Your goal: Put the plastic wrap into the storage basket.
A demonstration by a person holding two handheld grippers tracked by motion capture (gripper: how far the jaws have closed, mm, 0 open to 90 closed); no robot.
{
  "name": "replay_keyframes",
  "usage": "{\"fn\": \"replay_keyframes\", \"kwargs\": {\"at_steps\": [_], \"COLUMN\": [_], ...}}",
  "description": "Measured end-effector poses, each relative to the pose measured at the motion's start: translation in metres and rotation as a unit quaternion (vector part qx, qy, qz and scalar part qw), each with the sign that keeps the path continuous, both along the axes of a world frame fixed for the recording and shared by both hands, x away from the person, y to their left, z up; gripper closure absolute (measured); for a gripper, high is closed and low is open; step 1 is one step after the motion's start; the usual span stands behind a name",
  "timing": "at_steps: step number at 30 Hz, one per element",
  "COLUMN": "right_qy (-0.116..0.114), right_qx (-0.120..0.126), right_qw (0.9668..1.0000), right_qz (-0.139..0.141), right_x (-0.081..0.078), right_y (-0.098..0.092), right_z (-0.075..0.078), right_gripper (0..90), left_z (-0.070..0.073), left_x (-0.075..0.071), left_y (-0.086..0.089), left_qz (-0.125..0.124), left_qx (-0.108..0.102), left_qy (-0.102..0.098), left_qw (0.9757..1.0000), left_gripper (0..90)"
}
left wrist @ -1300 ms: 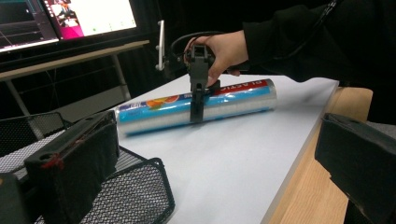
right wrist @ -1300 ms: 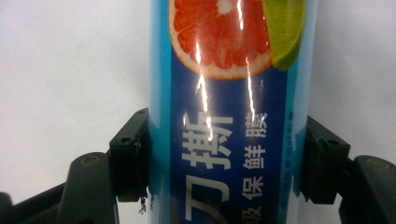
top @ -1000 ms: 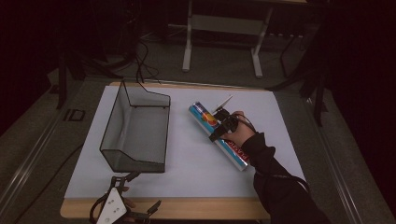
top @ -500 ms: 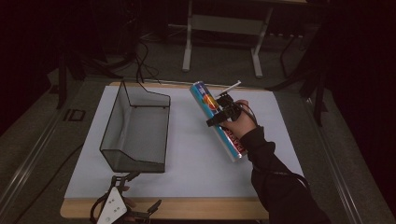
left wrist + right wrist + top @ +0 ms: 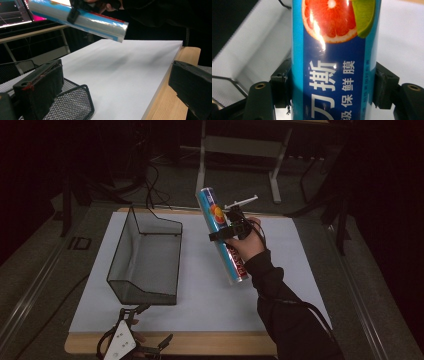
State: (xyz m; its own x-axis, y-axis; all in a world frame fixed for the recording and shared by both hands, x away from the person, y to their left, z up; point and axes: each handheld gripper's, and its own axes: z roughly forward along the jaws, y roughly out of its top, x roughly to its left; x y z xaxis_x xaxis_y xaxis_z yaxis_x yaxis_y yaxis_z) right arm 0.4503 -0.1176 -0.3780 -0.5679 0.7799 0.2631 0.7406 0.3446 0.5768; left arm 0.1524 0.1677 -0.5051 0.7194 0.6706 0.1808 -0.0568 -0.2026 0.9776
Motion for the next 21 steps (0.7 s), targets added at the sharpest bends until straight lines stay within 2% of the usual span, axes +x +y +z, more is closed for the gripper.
{"fn": "replay_keyframes", "kwargs": {"at_steps": [4,8,11,15,19,21], "right_qy": [-0.008,-0.020,-0.027,-0.039,-0.043,-0.042], "right_qx": [0.012,0.043,0.068,0.086,0.106,0.124], "right_qw": [0.9999,0.9988,0.9971,0.9951,0.9928,0.9908], "right_qz": [0.002,-0.007,-0.019,-0.029,-0.034,-0.035], "right_x": [-0.003,-0.005,-0.005,-0.007,-0.008,-0.009], "right_y": [0.010,0.020,0.026,0.034,0.043,0.046], "right_z": [0.009,0.017,0.020,0.025,0.029,0.030], "right_gripper": [31.8,31.8,31.9,31.9,31.9,31.9], "left_z": [0.000,0.000,0.000,0.000,0.000,0.000], "left_x": [0.000,0.000,0.000,0.000,0.000,0.000], "left_y": [0.000,0.000,0.000,0.000,0.000,0.000], "left_qz": [-0.001,-0.001,-0.002,-0.003,-0.004,-0.005], "left_qx": [0.001,0.001,0.002,0.001,0.001,0.002], "left_qy": [0.000,-0.001,-0.001,-0.001,-0.003,-0.003], "left_qw": [1.0000,1.0000,1.0000,1.0000,1.0000,1.0000], "left_gripper": [0.5,0.5,0.5,0.5,0.5,0.5]}}
